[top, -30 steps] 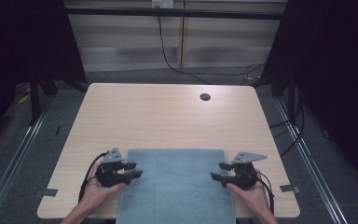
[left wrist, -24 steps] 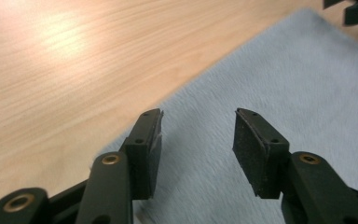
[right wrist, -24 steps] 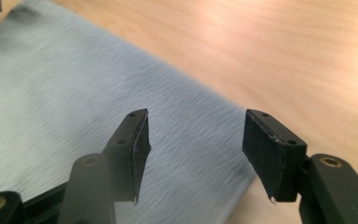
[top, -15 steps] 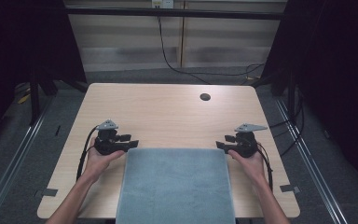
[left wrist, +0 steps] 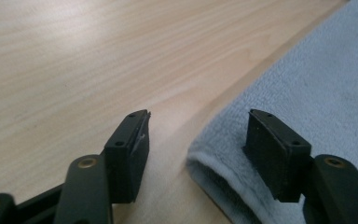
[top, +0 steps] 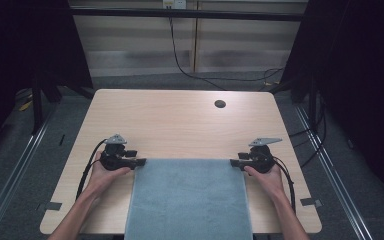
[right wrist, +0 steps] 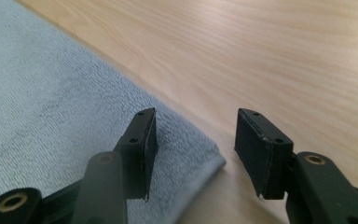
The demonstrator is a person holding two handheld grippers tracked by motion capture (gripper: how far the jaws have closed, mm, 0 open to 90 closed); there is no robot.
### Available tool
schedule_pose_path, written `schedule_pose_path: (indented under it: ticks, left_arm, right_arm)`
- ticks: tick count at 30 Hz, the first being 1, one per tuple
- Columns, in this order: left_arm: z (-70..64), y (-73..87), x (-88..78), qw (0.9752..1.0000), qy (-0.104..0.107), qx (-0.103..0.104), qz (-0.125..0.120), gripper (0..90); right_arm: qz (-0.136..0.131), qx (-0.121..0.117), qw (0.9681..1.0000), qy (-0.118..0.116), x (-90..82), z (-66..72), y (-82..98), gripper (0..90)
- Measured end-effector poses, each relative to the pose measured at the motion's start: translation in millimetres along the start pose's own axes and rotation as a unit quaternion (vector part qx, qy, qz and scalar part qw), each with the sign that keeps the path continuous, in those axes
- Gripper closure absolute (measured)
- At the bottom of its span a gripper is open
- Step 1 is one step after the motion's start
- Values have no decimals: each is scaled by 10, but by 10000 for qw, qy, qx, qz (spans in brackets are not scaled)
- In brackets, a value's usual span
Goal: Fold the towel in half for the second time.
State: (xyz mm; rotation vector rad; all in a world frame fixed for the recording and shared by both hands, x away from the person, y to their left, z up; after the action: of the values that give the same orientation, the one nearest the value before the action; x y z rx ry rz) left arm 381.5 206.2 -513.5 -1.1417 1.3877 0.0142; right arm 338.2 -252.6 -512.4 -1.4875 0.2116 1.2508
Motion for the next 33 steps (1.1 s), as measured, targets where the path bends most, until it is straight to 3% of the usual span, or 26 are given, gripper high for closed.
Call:
schedule_pose_path:
  ticks: [7,10,11,16,19,26,27,28,30,33]
  left_arm:
    - [-73,21,76,9996,-68,291,1,408]
    - [-81,23,82,9995,27,322,-23,487]
    - [-88,23,91,9991,63,423,-31,519]
    - [-64,23,116,9992,192,338,-127,727]
    - [-75,24,114,9991,270,301,-108,806]
    - [-56,-38,36,9991,279,94,-311,841]
    - [-55,-102,-11,9988,248,84,-416,843]
    - [-55,-102,-11,9988,248,84,-416,844]
    - [-42,-222,-61,9980,232,-4,-584,847]
    - [-31,-311,-105,9979,146,45,-631,851]
  right_arm:
    - [127,-228,9996,119,32,49,71,576]
    - [96,-240,9997,1,40,52,74,669]
    - [100,-270,9996,0,44,61,72,687]
    - [84,-227,9996,-166,51,47,67,797]
    - [38,-154,9997,-210,51,33,64,827]
    - [-140,-59,9997,-192,2,14,14,851]
    - [-397,31,9989,-233,-81,5,-46,854]
    - [-397,31,9989,-233,-81,5,-46,854]
    - [-710,101,9972,-232,-191,-6,-147,857]
    - [-712,89,9973,-175,-229,-26,-219,858]
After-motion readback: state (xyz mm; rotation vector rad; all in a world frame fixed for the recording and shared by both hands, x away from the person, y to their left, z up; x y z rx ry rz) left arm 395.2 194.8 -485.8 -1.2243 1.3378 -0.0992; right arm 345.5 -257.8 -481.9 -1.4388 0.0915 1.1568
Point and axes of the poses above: each handheld gripper's, and its own axes: x roughly forward along the jaws, y roughly out of its underside, z roughly to its left, the point moved 2 cm from there along x, roughly forward along the jaws, and after that the axes turned 9 degrees about z, right-handed, at the moved point
